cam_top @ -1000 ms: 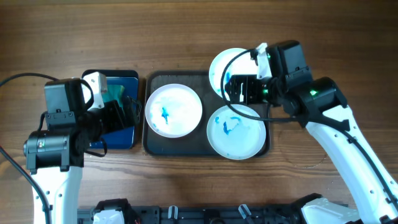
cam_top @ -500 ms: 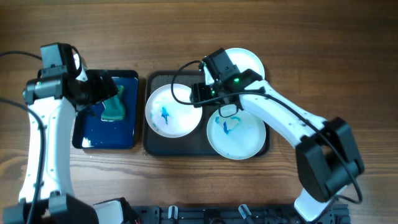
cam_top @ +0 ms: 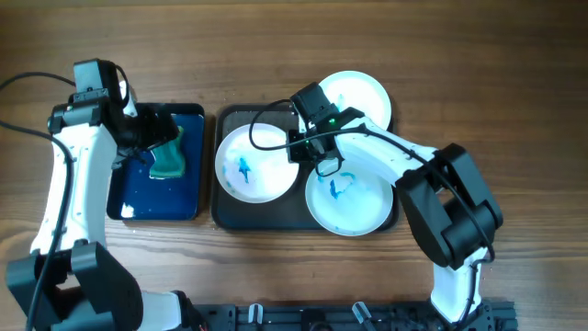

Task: Clean dirty plates on tray and stack at the side
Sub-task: 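Grasp the green sponge with the left gripper and lift it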

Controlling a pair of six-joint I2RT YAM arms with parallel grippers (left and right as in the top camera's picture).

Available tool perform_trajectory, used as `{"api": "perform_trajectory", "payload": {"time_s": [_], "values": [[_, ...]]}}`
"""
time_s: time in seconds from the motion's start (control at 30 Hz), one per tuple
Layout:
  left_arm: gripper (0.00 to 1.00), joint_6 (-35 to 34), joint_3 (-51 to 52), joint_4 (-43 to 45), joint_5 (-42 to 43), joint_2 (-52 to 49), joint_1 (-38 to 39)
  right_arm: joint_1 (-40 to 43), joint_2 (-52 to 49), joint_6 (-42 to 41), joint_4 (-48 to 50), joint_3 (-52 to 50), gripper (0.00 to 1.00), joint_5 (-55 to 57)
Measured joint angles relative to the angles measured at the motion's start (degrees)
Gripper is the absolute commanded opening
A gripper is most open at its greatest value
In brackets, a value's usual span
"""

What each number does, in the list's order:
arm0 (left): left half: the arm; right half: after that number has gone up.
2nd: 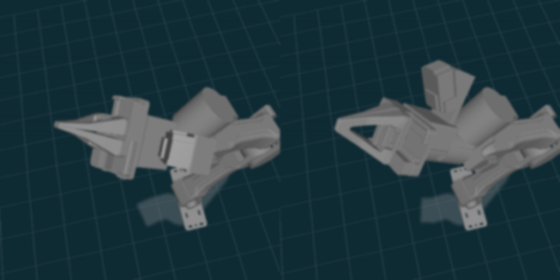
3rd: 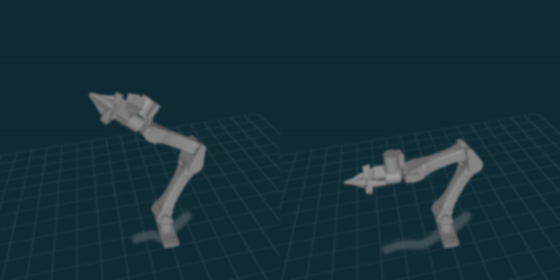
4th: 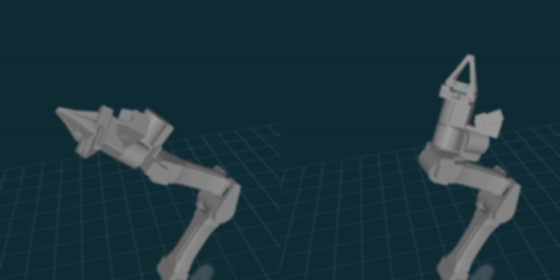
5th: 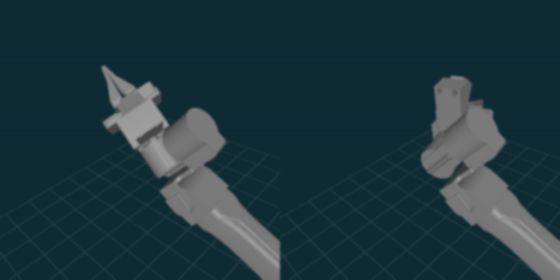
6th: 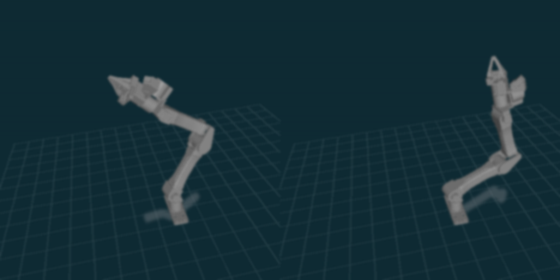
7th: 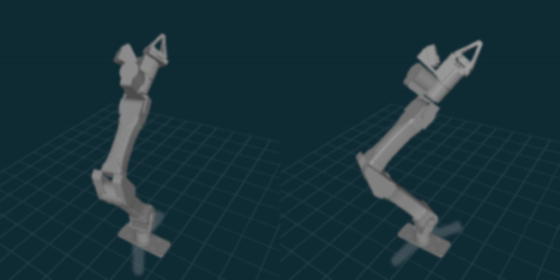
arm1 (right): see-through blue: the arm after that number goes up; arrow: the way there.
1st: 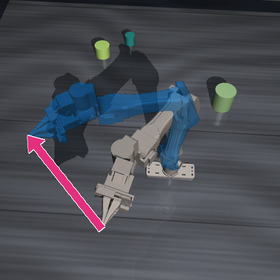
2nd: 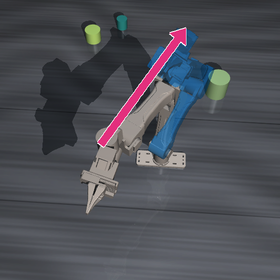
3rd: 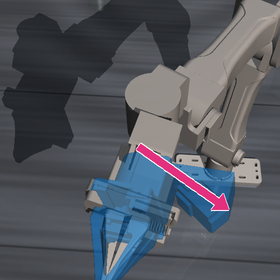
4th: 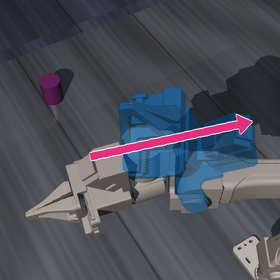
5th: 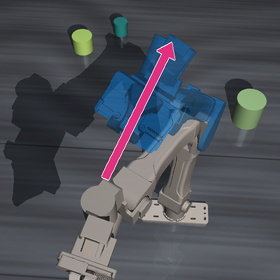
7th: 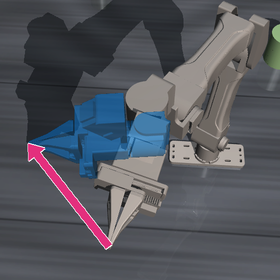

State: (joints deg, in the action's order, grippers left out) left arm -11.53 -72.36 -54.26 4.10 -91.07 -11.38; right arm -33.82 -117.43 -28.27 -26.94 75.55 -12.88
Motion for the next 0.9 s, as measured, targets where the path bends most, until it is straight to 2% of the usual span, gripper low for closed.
{"api": "perform_trajectory", "payload": {"time_s": [0.13,0.17,0.2,0.47,0.6,0.63,0.67,0.7,0.73,0.9], "values": [[0.81,0.31,0.0,-0.02,-0.02,-3.41,0.0,0.0,0.0,-0.02,0.0,0.0,0.05,-0.17],[0.67,0.31,0.0,0.04,0.0,-4.57,0.0,0.0,0.0,-0.02,0.0,0.0,0.06,-0.2],[0.63,0.46,0.0,0.09,-0.04,-5.73,0.0,0.0,0.0,-0.02,0.0,0.0,0.07,-0.2],[0.54,3.78,0.0,10.67,-3.37,-14.86,0.0,0.0,-0.02,-0.22,0.04,0.0,0.11,-0.17],[0.45,5.7,0.0,12.79,-2.95,-18.4,0.0,0.0,-0.02,-0.22,0.04,0.0,0.11,-0.17],[0.4,5.9,-0.04,12.87,-2.73,-19.17,0.0,0.0,-0.02,-0.22,0.04,0.0,0.11,-0.17],[0.31,6.12,-0.24,12.79,-2.54,-19.93,0.02,0.0,-0.02,-0.22,0.04,0.0,0.11,-0.17],[0.07,6.23,-0.55,12.52,-2.51,-20.44,0.07,0.0,-0.02,-0.22,0.04,0.0,0.11,-0.17],[0.04,6.16,-0.63,12.41,-2.47,-20.5,0.07,0.0,-0.02,-0.22,0.04,0.0,0.11,-0.17],[0.04,6.38,-0.7,11.47,-2.1,-20.55,0.17,0.0,-0.02,-0.22,0.22,0.0,0.11,-0.17]]}}
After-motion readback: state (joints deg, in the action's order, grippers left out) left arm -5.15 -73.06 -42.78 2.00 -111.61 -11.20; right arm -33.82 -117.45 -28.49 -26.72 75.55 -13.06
